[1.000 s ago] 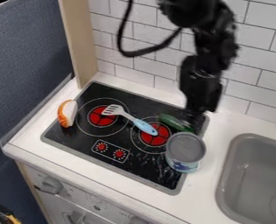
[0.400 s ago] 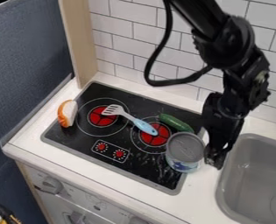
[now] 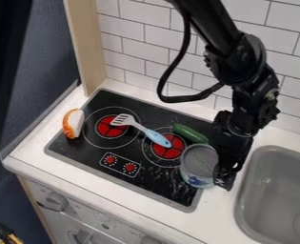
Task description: Put the bowl on the left place
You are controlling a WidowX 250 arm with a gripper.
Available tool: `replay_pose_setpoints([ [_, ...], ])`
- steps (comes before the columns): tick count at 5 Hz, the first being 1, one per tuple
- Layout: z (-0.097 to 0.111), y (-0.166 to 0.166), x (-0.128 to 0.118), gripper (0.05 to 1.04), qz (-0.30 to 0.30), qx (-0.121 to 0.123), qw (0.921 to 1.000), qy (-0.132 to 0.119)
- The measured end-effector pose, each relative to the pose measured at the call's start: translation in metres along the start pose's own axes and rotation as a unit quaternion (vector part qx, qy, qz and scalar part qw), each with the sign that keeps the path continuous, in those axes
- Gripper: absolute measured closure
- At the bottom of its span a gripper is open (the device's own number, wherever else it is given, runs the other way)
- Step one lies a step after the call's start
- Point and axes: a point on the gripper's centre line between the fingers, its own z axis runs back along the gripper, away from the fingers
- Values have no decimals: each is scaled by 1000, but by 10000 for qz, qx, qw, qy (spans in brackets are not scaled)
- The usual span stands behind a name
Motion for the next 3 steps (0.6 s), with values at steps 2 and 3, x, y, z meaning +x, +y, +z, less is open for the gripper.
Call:
replay_pose_setpoints([
  [2,-9,5,14,83,130,195,9997,-65],
  [3,-13,14,25,83,257,334,9990,-167],
])
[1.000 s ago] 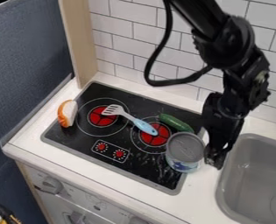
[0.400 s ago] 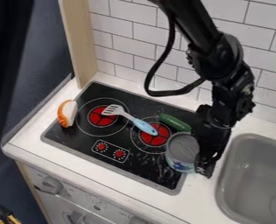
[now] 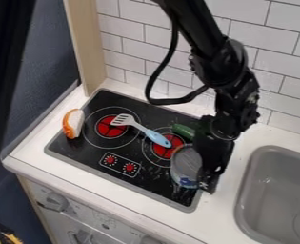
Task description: Put the bowl on the left place
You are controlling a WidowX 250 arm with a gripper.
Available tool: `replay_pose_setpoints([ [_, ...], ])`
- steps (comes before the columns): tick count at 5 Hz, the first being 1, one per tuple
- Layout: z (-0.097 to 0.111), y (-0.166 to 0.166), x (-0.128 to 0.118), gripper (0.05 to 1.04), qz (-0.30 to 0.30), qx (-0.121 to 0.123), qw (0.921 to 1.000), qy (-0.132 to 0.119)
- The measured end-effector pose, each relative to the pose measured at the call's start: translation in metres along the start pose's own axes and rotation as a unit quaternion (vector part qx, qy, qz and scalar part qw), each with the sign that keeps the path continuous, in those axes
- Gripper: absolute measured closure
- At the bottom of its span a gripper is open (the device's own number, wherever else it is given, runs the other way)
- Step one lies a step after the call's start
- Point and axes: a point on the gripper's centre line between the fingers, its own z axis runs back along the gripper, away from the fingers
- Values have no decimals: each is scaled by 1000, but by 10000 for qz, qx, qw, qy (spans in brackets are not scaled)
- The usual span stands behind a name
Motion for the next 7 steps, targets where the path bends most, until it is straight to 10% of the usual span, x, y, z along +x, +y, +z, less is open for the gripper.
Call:
replay_pose_setpoints([
  [3,-3,4,53,83,596,456,9969,-223],
  [7,-1,-6,112,83,1443,458,9874,-464],
])
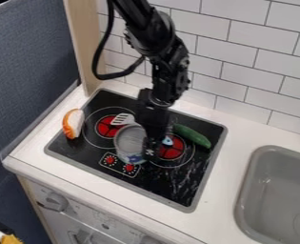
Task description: Put the bowl on the left place
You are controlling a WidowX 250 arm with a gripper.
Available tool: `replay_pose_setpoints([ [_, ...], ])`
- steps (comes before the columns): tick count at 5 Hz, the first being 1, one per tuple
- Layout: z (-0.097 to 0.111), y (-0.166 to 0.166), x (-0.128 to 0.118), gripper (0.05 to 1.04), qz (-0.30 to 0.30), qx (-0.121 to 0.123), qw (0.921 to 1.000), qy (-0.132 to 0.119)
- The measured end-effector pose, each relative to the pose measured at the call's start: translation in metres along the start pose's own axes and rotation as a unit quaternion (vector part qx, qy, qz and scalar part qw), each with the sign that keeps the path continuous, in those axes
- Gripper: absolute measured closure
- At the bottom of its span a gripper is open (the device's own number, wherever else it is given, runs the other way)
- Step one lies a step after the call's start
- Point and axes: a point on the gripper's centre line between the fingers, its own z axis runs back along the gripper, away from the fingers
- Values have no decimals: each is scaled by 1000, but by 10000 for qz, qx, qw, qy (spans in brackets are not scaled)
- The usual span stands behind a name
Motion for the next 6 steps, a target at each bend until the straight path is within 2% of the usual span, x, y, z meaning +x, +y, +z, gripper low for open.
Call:
replay_pose_setpoints([
  [2,5,-24,31,83,360,-83,9992,-181],
  [4,2,-34,63,83,711,7,9966,-414],
  [5,1,-34,62,83,679,-56,9971,-350],
  [6,23,-39,53,83,655,-383,9971,77],
])
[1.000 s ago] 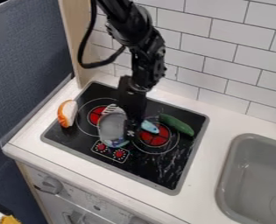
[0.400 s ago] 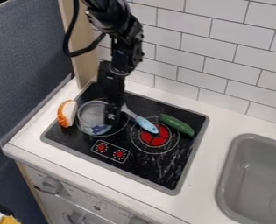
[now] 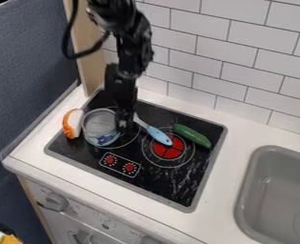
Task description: Put the bowl on the left place
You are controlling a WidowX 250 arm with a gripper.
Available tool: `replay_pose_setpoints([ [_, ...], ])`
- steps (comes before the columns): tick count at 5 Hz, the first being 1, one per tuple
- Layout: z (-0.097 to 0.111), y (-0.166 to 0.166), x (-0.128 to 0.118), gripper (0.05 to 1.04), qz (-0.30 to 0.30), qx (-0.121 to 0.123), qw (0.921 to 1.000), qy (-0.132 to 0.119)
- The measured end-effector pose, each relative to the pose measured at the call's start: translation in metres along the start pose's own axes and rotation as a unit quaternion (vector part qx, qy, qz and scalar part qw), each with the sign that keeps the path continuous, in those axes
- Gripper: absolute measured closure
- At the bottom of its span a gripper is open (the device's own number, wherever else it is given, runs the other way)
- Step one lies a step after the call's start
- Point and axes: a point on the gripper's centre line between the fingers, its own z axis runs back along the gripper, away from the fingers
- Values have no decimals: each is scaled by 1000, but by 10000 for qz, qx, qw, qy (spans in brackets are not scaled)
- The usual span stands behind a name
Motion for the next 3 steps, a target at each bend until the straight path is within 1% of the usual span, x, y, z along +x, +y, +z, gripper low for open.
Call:
replay_pose_setpoints([
  [1,31,-4,-1,83,-4,-375,9992,102],
  [2,58,-8,-8,83,-190,-699,9971,232],
  [3,58,-8,-8,83,-205,-693,9971,228],
])
